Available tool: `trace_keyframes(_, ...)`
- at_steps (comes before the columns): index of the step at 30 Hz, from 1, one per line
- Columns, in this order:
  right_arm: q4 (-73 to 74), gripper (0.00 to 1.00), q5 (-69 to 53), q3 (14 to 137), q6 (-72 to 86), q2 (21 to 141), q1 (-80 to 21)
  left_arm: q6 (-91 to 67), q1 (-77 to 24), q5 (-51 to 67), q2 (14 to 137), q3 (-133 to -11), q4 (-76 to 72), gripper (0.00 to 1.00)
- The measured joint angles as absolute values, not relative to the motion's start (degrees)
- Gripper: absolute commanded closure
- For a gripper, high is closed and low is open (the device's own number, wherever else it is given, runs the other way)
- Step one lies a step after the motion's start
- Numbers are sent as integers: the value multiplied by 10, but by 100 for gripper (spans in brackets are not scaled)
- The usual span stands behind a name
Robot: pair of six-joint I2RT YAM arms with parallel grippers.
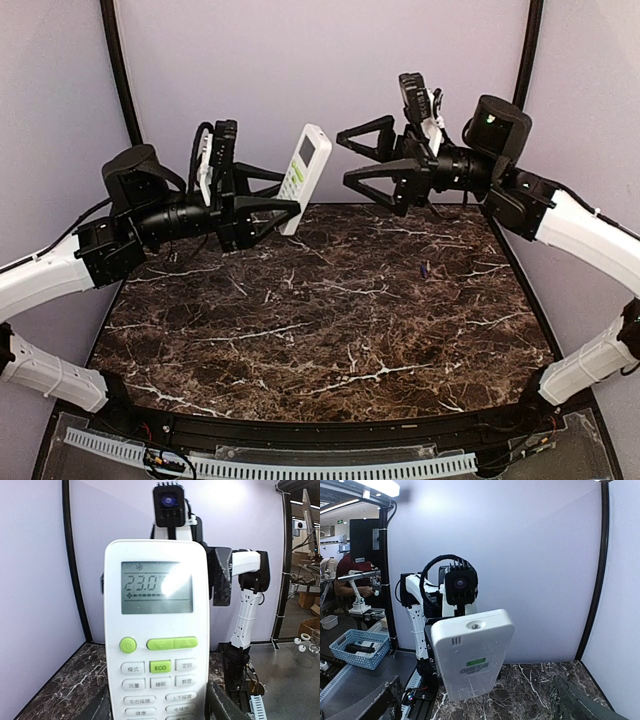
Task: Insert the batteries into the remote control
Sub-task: Pass from the left arm to the right
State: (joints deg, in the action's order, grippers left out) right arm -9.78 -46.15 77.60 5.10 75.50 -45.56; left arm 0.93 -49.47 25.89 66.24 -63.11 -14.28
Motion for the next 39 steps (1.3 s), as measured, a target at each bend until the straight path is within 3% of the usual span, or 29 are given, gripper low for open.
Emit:
trace_keyframes(3, -104, 1, -482, 795, 43, 790, -478, 11, -519, 271, 662, -623, -150, 100)
trace_keyframes(5, -105, 8, -490, 806, 34, 806, -500, 11, -529, 279, 663, -618, -152, 100)
trace_keyframes(13, -113, 61, -507, 823, 22, 817, -526, 13, -536, 298, 663, -617, -170, 100)
trace_keyframes(19, -115, 89, -507, 824, 22, 818, -529, 10, -536, 300, 663, -613, -175, 99)
trace_keyframes(21, -114, 91, -506, 824, 22, 818, -529, 9, -536, 300, 663, -613, -175, 57)
trace_keyframes(22, -113, 93, -505, 824, 22, 818, -529, 9, -536, 299, 663, -613, -175, 28)
trace_keyframes(24, -106, 100, -498, 825, 20, 817, -529, 10, -536, 295, 663, -611, -175, 10)
trace_keyframes(27, -65, 100, -448, 834, 18, 817, -534, 16, -536, 269, 663, -611, -165, 5)
trace_keyframes(39, 137, 100, -22, 966, 37, 850, -602, 53, -536, 50, 706, -681, -23, 17)
